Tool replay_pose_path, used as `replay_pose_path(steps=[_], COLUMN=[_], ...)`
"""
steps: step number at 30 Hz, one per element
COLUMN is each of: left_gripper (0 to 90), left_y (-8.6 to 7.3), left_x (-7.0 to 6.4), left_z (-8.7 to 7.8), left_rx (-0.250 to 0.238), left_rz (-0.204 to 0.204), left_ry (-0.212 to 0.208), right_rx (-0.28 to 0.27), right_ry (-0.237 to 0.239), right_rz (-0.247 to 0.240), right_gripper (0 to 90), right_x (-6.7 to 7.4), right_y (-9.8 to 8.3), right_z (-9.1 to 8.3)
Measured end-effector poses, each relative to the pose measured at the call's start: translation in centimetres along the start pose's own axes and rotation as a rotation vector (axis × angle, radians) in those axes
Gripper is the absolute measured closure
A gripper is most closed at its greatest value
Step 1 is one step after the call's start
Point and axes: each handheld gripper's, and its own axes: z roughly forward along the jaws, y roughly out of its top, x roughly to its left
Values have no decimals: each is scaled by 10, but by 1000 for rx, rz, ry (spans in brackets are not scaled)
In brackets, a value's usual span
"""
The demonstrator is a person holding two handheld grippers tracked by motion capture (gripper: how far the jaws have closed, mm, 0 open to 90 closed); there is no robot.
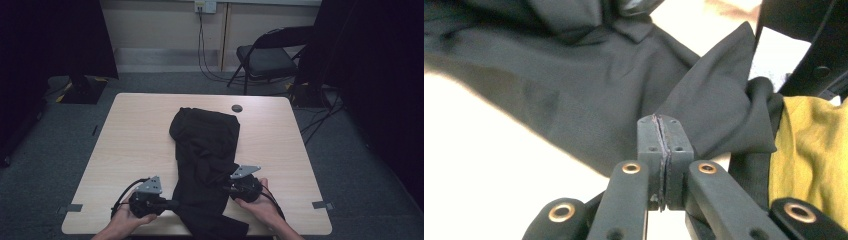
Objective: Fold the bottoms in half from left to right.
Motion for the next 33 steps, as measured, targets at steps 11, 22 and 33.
replay_pose_path(steps=[11,22,33], left_gripper=[662,620,598], left_y=[3,13,-4], left_x=[21,52,24], left_z=[-22,38,28], left_rx=[-136,138,181], left_rz=[-81,-50,-67], left_ry=[50,136,-86], right_rx=[-49,-145,-66], right_ry=[104,37,-64], right_rz=[-74,-86,1], right_gripper=[572,405,279], right_x=[31,28,-18], right_y=[6,21,13], right_z=[-8,-13,10])
